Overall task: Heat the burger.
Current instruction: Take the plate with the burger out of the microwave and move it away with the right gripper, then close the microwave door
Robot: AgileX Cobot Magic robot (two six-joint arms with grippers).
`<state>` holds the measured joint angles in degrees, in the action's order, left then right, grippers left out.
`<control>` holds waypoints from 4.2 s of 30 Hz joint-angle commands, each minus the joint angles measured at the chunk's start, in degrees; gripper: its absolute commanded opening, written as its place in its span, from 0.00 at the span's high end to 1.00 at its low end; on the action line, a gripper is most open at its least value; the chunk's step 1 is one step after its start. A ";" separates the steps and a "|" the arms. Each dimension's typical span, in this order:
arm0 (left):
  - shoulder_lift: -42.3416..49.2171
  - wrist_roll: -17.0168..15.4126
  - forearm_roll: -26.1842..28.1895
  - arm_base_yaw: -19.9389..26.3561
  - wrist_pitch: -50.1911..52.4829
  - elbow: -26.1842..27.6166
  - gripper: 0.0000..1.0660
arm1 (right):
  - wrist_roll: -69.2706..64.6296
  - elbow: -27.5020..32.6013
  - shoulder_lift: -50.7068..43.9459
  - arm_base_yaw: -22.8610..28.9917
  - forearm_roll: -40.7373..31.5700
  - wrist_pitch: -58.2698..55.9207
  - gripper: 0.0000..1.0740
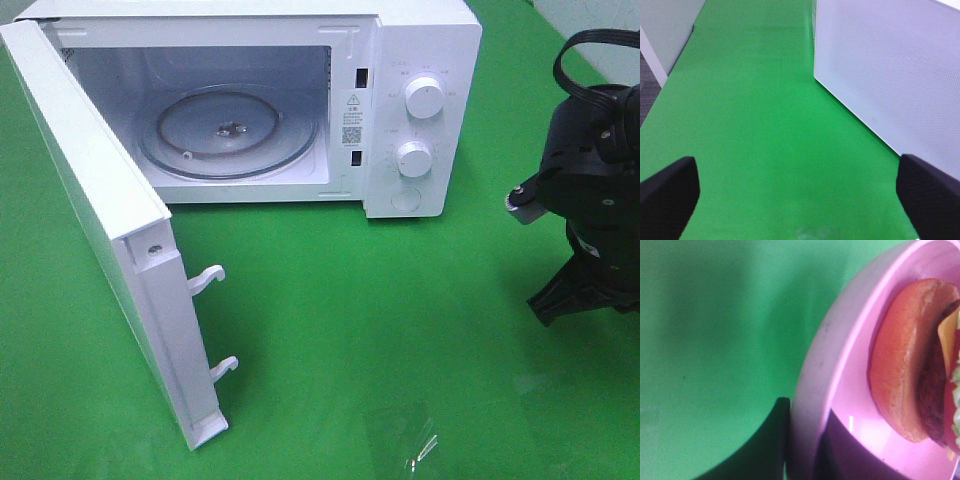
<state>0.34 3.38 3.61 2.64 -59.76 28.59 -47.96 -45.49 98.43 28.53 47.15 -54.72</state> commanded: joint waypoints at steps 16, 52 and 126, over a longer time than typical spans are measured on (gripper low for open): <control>1.03 0.11 0.40 0.00 0.46 -0.11 0.06 | -8.08 -0.63 9.68 -8.59 3.32 7.10 0.98; 1.03 0.11 0.40 0.00 0.46 -0.11 0.06 | 22.29 -0.63 -21.72 -8.54 -25.95 18.39 0.27; 0.97 0.11 0.40 0.00 0.46 -0.11 0.06 | 45.95 16.50 -100.10 -25.27 -46.75 -2.69 0.29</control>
<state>0.34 3.38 3.61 2.64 -59.76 28.59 -2.75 -29.16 -0.29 3.61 0.46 -57.52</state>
